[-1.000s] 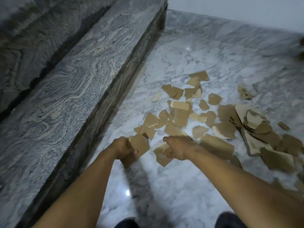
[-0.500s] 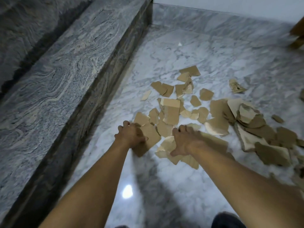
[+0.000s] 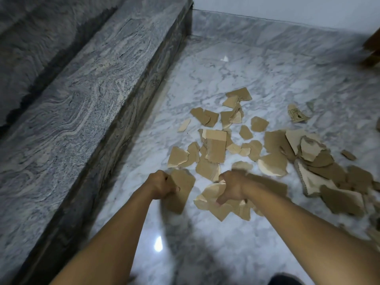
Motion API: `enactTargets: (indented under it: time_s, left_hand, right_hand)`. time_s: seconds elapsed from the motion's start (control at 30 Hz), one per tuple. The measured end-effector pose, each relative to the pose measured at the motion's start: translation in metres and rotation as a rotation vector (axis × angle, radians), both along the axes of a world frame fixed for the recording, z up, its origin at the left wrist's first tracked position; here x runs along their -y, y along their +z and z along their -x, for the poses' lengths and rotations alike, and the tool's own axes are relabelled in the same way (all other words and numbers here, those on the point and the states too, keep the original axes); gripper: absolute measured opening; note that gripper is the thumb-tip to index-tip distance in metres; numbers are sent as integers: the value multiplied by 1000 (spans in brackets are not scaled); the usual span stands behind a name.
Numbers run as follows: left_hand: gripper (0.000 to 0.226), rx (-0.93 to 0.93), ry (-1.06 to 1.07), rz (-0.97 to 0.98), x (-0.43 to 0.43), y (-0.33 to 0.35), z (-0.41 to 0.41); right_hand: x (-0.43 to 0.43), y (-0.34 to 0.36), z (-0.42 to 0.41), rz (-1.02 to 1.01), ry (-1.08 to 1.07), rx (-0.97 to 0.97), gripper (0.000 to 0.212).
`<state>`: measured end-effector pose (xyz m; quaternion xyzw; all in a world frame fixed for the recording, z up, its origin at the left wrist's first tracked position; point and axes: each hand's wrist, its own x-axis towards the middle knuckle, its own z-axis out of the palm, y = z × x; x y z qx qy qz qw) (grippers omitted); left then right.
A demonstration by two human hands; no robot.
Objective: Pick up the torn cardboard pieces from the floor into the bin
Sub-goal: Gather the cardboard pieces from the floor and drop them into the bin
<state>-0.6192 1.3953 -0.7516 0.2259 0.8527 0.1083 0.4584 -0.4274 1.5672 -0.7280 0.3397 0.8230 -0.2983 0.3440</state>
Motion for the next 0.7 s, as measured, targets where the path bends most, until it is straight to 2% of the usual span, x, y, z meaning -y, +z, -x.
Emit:
enactTargets:
  time_s: [0.1, 0.23, 0.3, 0.37, 0.47, 0.6, 0.7]
  left_hand:
    - [22, 40, -30, -41, -4, 27, 26]
    - [24, 18, -86, -131, -37, 39, 52]
    - [39, -70, -176, -145, -58, 24, 48]
    - [53, -225, -313, -75, -72, 8, 33]
    - [68, -322, -310, -23, -81, -10, 11]
    - [79, -301, -271, -35, -84, -18, 2]
    - [93, -205, -168, -62, -86, -14, 0]
  right_hand:
    - [-19, 14, 12, -30, -75, -160, 67]
    - [-24, 17, 32, -104, 42, -286, 60]
    - [-15, 2, 32, -147, 148, -312, 50]
    - [-4, -13, 22, -180, 184, -353, 48]
    - [4, -23, 5, -173, 196, -394, 48]
    - [9, -16, -11, -183, 279, -384, 45]
    - [5, -10, -9, -86, 214, -346, 46]
